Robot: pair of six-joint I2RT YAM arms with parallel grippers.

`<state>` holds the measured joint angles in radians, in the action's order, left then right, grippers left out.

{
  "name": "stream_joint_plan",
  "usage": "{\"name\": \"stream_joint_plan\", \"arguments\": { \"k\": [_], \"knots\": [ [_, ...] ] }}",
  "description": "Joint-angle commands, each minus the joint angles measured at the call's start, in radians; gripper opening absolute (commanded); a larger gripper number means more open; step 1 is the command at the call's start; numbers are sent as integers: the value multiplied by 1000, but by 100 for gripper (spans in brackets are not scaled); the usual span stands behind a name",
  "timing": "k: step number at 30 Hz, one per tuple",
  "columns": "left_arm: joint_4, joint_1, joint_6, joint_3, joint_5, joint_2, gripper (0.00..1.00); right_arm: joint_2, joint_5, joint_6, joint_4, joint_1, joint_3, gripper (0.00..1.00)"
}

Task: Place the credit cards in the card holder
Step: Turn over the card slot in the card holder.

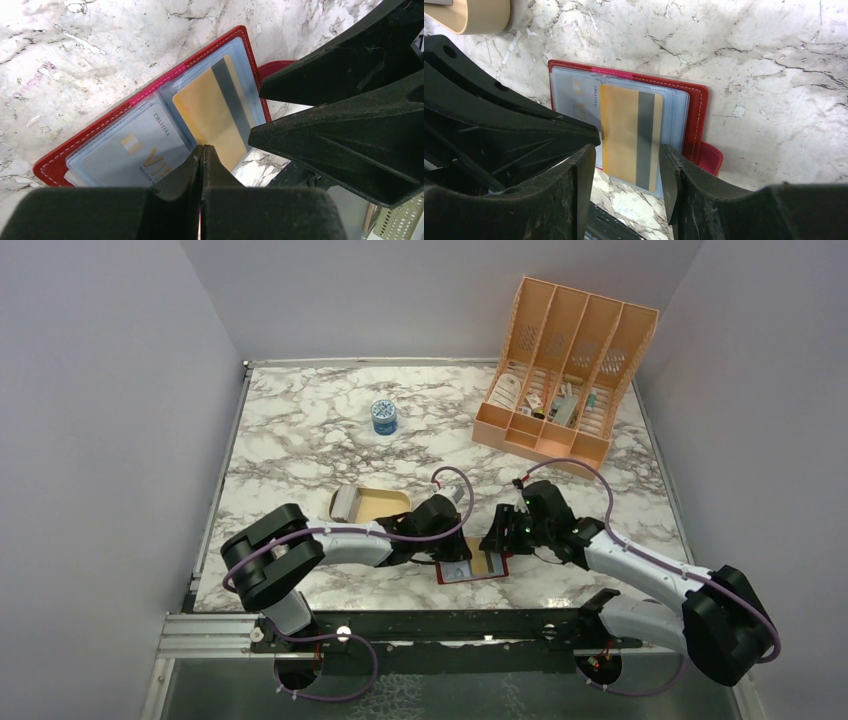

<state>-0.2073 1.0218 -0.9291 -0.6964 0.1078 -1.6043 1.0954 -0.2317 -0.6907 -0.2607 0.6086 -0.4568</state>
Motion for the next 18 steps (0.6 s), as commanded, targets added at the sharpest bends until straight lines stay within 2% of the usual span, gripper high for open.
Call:
{"name": "stream_joint_plan", "arguments": {
  "k": [1,18],
  "knots": [
    [0,8,7,-30,9,-37,0,15,21,12,22,5,-2,50],
    [17,8,13,-19,-10,-59,0,45,22,23,50,5,12,50]
  ]
}}
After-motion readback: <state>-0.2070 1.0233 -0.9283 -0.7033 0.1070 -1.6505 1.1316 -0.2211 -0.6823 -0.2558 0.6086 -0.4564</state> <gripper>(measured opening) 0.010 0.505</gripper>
